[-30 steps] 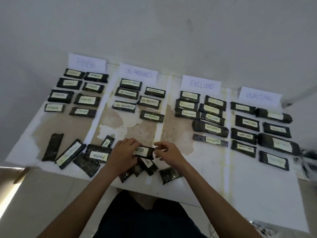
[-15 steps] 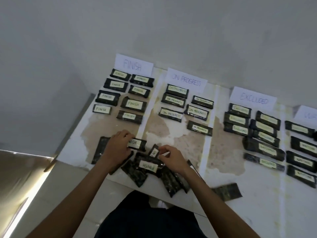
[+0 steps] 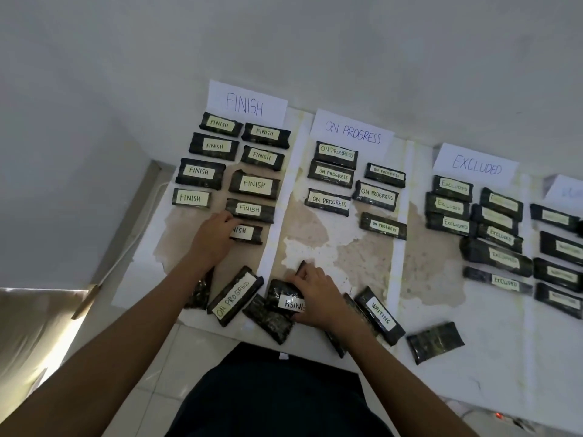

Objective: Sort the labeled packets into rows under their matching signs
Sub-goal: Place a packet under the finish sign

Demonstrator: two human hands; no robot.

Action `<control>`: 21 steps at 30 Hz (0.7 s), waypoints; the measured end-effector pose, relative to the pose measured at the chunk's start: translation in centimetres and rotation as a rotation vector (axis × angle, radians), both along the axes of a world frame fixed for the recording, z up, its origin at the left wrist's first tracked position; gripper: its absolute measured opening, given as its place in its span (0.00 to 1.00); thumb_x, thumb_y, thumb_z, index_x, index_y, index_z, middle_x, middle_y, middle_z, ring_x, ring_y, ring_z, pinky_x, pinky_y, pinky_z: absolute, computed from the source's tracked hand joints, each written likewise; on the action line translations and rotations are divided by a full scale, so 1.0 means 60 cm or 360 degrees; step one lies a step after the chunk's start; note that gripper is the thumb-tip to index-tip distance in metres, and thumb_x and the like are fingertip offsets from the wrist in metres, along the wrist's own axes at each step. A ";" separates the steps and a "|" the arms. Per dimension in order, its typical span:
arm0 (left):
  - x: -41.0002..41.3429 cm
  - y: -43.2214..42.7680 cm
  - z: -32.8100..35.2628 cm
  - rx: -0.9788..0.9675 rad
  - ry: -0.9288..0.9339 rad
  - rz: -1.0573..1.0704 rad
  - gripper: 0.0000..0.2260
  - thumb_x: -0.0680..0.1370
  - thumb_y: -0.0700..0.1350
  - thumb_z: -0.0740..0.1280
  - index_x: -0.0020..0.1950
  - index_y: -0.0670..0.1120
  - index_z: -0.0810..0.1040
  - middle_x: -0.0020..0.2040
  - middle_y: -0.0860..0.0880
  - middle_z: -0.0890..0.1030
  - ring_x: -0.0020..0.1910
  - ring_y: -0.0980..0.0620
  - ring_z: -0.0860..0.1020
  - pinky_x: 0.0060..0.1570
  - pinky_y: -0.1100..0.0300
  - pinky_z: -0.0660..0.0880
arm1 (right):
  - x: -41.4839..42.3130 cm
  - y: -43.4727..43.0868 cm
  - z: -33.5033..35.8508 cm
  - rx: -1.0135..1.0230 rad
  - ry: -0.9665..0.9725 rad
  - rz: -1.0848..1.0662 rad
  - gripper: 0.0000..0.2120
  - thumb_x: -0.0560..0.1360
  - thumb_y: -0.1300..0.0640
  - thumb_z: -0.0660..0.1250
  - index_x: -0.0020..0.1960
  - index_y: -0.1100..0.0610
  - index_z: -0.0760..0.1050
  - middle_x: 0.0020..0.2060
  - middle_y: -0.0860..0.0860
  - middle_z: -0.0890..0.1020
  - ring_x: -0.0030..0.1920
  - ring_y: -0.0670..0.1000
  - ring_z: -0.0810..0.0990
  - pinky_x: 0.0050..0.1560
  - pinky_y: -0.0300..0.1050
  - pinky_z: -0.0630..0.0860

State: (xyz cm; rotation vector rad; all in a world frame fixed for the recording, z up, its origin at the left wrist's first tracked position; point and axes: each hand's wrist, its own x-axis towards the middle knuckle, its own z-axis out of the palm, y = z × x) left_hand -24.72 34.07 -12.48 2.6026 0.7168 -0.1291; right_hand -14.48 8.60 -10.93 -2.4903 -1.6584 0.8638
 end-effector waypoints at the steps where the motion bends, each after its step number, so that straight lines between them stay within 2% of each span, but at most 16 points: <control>1: 0.000 0.002 -0.008 -0.0013 0.0016 -0.0007 0.21 0.68 0.34 0.69 0.61 0.42 0.75 0.55 0.41 0.75 0.52 0.41 0.73 0.51 0.47 0.73 | -0.004 0.000 -0.003 -0.0004 -0.0050 0.0028 0.36 0.65 0.45 0.72 0.68 0.52 0.63 0.58 0.57 0.68 0.56 0.59 0.68 0.50 0.51 0.70; 4: 0.001 -0.001 -0.021 -0.0022 0.0028 -0.0022 0.22 0.68 0.35 0.69 0.62 0.44 0.75 0.56 0.42 0.75 0.53 0.41 0.73 0.52 0.48 0.72 | -0.008 -0.010 -0.011 -0.0039 -0.0122 0.0031 0.37 0.65 0.46 0.71 0.70 0.53 0.62 0.60 0.57 0.69 0.59 0.60 0.68 0.54 0.53 0.70; 6: 0.001 -0.005 -0.017 0.0033 -0.0017 -0.0025 0.23 0.68 0.36 0.70 0.63 0.45 0.74 0.59 0.42 0.74 0.57 0.41 0.72 0.56 0.46 0.71 | -0.008 -0.012 -0.009 -0.0029 -0.0126 -0.0016 0.38 0.65 0.45 0.71 0.70 0.54 0.62 0.61 0.57 0.70 0.59 0.60 0.69 0.55 0.53 0.69; 9: 0.000 -0.032 0.000 0.0004 -0.0232 0.0043 0.21 0.68 0.36 0.69 0.61 0.44 0.75 0.60 0.42 0.74 0.59 0.42 0.70 0.58 0.46 0.71 | -0.001 -0.005 0.005 0.0034 0.0044 -0.0313 0.35 0.65 0.43 0.70 0.67 0.53 0.64 0.58 0.53 0.72 0.57 0.56 0.70 0.55 0.50 0.70; 12: 0.000 -0.090 0.026 -0.0335 -0.0293 0.0011 0.14 0.73 0.40 0.66 0.58 0.44 0.76 0.56 0.46 0.76 0.54 0.49 0.73 0.56 0.52 0.74 | 0.005 0.009 0.031 0.0236 0.0654 -0.0994 0.31 0.62 0.45 0.74 0.62 0.49 0.67 0.53 0.47 0.78 0.50 0.48 0.78 0.50 0.48 0.78; 14: -0.006 -0.135 0.046 -0.0736 -0.0236 0.0075 0.11 0.77 0.44 0.64 0.58 0.48 0.76 0.53 0.51 0.77 0.51 0.55 0.75 0.52 0.58 0.75 | 0.008 0.021 0.040 0.0348 0.0962 -0.1289 0.30 0.63 0.48 0.76 0.61 0.48 0.68 0.50 0.45 0.79 0.47 0.45 0.80 0.49 0.46 0.79; 16: -0.015 -0.170 0.061 -0.1079 -0.0249 0.0205 0.10 0.78 0.45 0.64 0.58 0.52 0.76 0.50 0.55 0.79 0.49 0.60 0.77 0.47 0.64 0.74 | 0.009 0.035 0.042 0.0425 0.1055 -0.1353 0.26 0.67 0.51 0.75 0.62 0.51 0.70 0.50 0.45 0.80 0.48 0.46 0.80 0.51 0.45 0.79; 18: -0.022 -0.185 0.066 -0.1166 -0.0321 0.0318 0.11 0.77 0.43 0.64 0.58 0.54 0.74 0.49 0.57 0.79 0.48 0.64 0.77 0.46 0.69 0.73 | 0.008 0.048 0.043 0.0449 0.1085 -0.1340 0.20 0.69 0.53 0.74 0.58 0.52 0.74 0.49 0.48 0.82 0.47 0.49 0.81 0.50 0.48 0.80; 19: -0.026 -0.185 0.067 -0.1170 -0.0343 0.0362 0.12 0.77 0.42 0.64 0.59 0.54 0.73 0.49 0.60 0.79 0.48 0.67 0.76 0.45 0.73 0.71 | 0.007 0.052 0.043 0.0433 0.1123 -0.1353 0.16 0.69 0.54 0.74 0.56 0.53 0.76 0.47 0.49 0.82 0.45 0.50 0.82 0.47 0.49 0.81; 21: -0.030 -0.181 0.074 -0.1129 -0.0359 0.0388 0.16 0.76 0.40 0.64 0.60 0.55 0.72 0.48 0.65 0.76 0.48 0.71 0.74 0.43 0.78 0.69 | 0.004 0.058 0.047 0.0423 0.1252 -0.1408 0.10 0.71 0.58 0.72 0.51 0.55 0.76 0.42 0.50 0.81 0.37 0.47 0.82 0.35 0.40 0.80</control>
